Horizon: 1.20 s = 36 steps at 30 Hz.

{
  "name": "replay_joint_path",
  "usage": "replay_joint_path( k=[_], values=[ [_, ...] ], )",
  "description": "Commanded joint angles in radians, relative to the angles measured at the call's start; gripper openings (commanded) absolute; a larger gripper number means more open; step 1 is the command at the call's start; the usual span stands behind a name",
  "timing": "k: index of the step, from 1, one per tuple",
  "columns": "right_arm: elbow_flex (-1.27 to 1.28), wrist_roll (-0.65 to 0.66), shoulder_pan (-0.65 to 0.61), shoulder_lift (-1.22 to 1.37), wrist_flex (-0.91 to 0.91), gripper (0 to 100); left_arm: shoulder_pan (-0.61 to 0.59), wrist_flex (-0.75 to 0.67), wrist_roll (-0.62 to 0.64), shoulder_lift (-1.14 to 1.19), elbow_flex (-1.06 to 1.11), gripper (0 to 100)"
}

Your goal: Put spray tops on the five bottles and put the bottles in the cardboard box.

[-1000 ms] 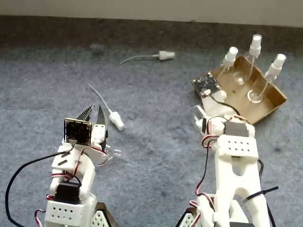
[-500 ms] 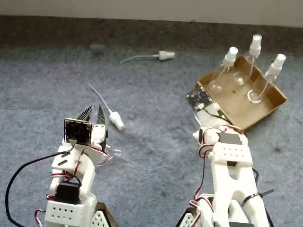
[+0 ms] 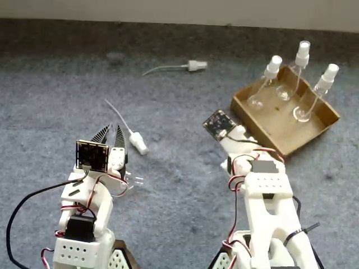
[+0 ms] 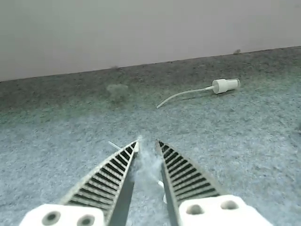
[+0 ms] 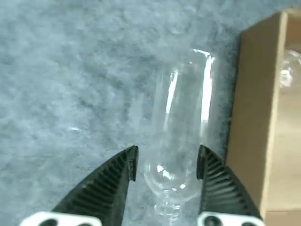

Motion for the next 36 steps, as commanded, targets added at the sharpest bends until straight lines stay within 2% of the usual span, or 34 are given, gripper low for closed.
replay_joint_path(
  k=[1, 5, 8, 11, 14, 19, 26, 29, 32, 36],
  values=[
    [-0.015, 0.012, -0.128, 0.002, 0.157, 16.8, 0.021, -0.002, 0.0, -0.013, 0.002, 1],
    [-0.122, -0.026, -0.22, -0.041, 0.265, 16.8, 0.021, -0.002, 0.0, -0.013, 0.002, 1],
    [-0.17, -0.097, -0.259, -0.127, 0.285, 16.8, 0.021, -0.002, 0.0, -0.013, 0.002, 1],
    [-0.183, -0.114, -0.275, -0.242, 0.282, 16.8, 0.021, -0.002, 0.0, -0.013, 0.002, 1],
    [-0.183, -0.112, -0.266, -0.367, 0.282, 16.8, 0.021, -0.002, 0.0, -0.013, 0.002, 1],
    [-0.18, -0.106, -0.136, -0.504, 0.259, 16.8, 0.022, -0.002, 0.0, -0.013, 0.002, 1],
    [-0.18, -0.114, 0.068, -0.371, 0.163, 16.3, 0.022, -0.002, 0.0, -0.013, 0.002, 1],
    [-0.18, -0.115, 0.096, -0.269, 0.122, 12.6, 0.022, -0.002, 0.0, -0.013, 0.002, 1],
    [-0.18, -0.115, 0.097, -0.18, 0.047, 0.0, 0.022, -0.002, 0.0, -0.013, 0.002, 1],
    [-0.191, -0.164, 0.099, -0.065, -0.035, 2.2, 0.022, -0.002, 0.0, -0.013, 0.004, 1]
  ],
)
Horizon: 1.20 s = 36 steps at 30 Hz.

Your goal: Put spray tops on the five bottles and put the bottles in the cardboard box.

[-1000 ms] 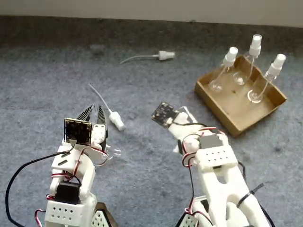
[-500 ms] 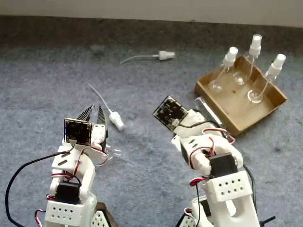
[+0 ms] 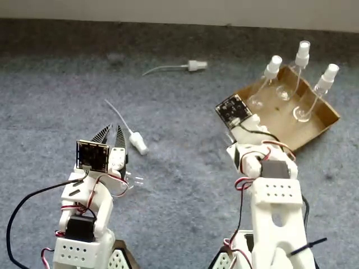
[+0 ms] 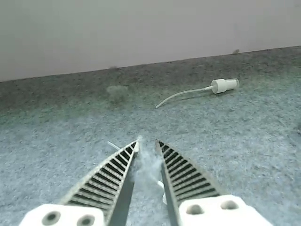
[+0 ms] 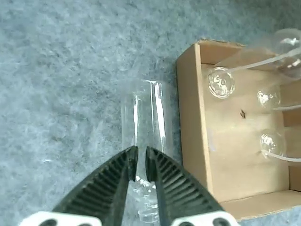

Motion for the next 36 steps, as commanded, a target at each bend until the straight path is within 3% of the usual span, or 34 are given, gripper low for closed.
replay_joint_path(
  k=[1, 16, 27, 31, 36],
  values=[
    [-0.067, -0.078, 0.03, 0.085, -0.084, 1.9, 0.018, -0.002, 0.0, -0.013, 0.004, 1],
    [-0.148, -0.123, 0.088, 0.39, -0.136, 1.8, 0.018, -0.002, 0.0, -0.013, 0.004, 1],
    [-0.14, -0.121, -0.058, 0.387, -0.131, 1.8, 0.018, -0.002, 0.0, -0.013, 0.004, 1],
    [-0.15, -0.124, -0.142, 0.372, 0.097, 1.8, 0.018, -0.002, 0.0, -0.013, 0.004, 1],
    [-0.269, -0.127, -0.246, 0.162, 0.311, 1.9, 0.018, -0.002, 0.0, -0.013, 0.004, 1]
  ],
)
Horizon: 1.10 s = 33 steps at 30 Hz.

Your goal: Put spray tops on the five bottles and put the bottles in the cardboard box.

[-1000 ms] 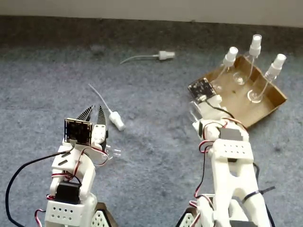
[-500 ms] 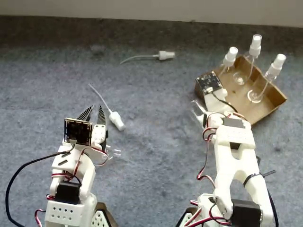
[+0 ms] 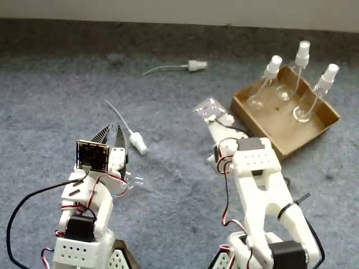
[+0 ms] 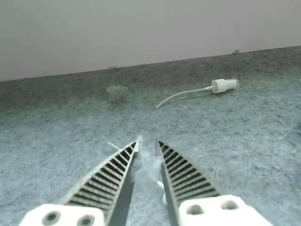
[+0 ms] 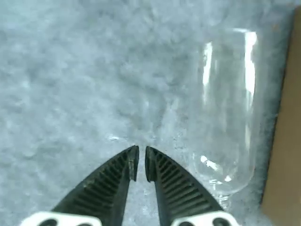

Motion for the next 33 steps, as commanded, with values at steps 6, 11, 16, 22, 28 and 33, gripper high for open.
replay_joint_path(
  k=[6, 11, 16, 22, 28, 33],
  values=[
    [-0.048, -0.005, -0.042, -0.427, 0.001, 2.7, 0.018, -0.002, 0.0, -0.013, 0.004, 1],
    [0.012, 0.002, 0.024, -0.455, -0.044, 15.9, 0.018, -0.002, 0.0, -0.013, 0.004, 1],
    [0.036, 0.158, 0.038, -0.455, -0.042, 20.7, 0.018, -0.002, 0.0, -0.013, 0.004, 1],
    [0.035, 0.219, 0.064, -0.4, -0.044, 20.9, 0.059, -0.002, -0.049, -0.013, 0.016, 1],
    [-0.061, 0.222, 0.124, -0.156, -0.039, 21.1, 0.099, 0.003, -0.137, -0.013, 0.021, 1],
    [-0.154, 0.222, 0.122, -0.015, -0.038, 27.9, 0.096, 0.003, -0.138, -0.013, 0.021, 1]
  ],
)
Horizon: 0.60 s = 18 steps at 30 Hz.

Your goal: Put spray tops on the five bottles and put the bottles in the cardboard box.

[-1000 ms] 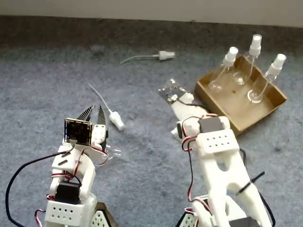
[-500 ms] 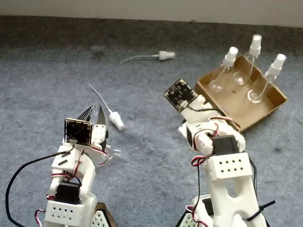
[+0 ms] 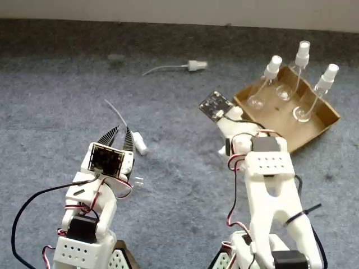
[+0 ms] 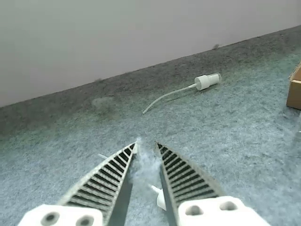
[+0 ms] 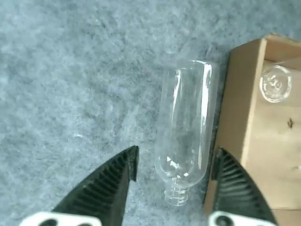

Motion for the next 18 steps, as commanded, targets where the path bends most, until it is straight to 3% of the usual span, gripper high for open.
replay_joint_path(
  k=[1, 8, 18],
  values=[
    [-0.114, 0.017, 0.018, 0.059, -0.022, 29.0, 0.022, 0.002, -0.009, -0.013, 0.021, 1],
    [-0.206, 0.02, 0.015, 0.183, -0.019, 29.0, 0.022, 0.0, -0.011, -0.013, 0.021, 1],
    [-0.443, 0.018, 0.019, 0.441, 0.134, 29.0, 0.022, 0.0, -0.011, -0.013, 0.021, 1]
  ],
)
